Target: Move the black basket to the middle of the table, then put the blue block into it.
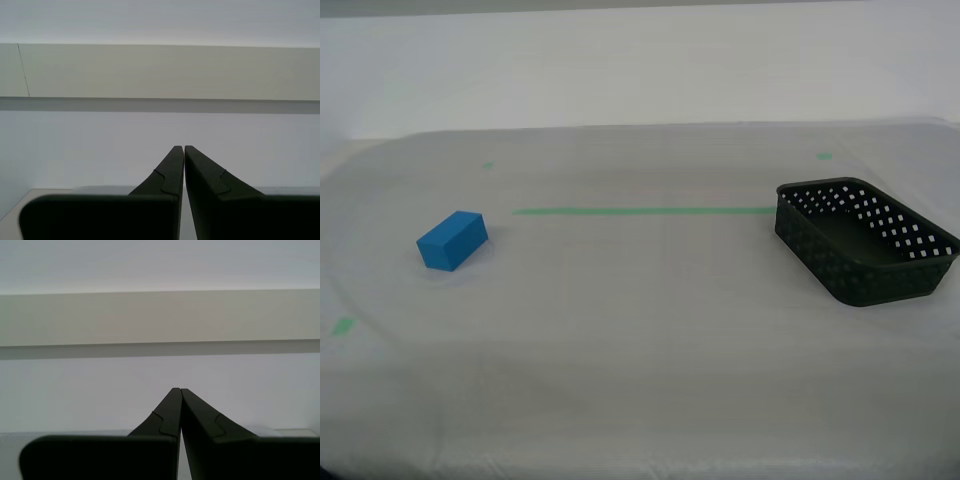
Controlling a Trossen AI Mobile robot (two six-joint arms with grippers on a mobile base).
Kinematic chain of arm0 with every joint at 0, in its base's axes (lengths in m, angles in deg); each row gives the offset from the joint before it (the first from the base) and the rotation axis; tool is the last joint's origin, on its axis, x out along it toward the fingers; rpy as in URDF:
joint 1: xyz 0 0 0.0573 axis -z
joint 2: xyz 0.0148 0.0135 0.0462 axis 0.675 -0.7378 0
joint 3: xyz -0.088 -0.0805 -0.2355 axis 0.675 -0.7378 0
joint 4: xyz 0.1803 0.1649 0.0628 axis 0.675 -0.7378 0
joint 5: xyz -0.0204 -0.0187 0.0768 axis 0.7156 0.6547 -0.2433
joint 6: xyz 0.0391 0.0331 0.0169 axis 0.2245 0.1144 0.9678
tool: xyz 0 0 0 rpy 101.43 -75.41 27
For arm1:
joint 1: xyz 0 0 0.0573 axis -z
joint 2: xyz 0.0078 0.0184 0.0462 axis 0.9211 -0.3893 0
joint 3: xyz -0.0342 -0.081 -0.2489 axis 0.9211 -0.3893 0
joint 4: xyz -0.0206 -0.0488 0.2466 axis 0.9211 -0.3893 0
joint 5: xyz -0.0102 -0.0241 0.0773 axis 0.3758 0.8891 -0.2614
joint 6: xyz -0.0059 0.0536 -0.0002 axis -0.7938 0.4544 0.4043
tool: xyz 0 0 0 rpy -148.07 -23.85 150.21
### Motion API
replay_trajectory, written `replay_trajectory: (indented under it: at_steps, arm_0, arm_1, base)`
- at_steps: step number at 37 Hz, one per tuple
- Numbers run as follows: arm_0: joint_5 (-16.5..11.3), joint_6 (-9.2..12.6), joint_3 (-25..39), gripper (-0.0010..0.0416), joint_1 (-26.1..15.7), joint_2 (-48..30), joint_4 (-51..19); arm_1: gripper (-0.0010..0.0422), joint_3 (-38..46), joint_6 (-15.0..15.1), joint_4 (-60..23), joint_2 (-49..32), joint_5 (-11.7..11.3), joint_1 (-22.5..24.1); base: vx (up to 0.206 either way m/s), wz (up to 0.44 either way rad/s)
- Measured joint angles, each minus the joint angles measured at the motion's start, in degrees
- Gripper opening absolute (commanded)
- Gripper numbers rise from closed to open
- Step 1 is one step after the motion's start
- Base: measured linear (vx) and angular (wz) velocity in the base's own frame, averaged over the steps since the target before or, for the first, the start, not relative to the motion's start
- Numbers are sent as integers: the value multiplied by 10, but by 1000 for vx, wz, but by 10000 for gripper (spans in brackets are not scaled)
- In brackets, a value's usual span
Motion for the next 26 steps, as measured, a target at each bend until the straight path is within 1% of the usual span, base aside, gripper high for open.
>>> replay_trajectory:
  at_steps: [26]
  arm_0:
    - [0, 0, 0, 0, 0, 0, -1]
  arm_1:
    - [0, 0, 0, 0, 0, 0, 0]
  base:
    - [0, 0]
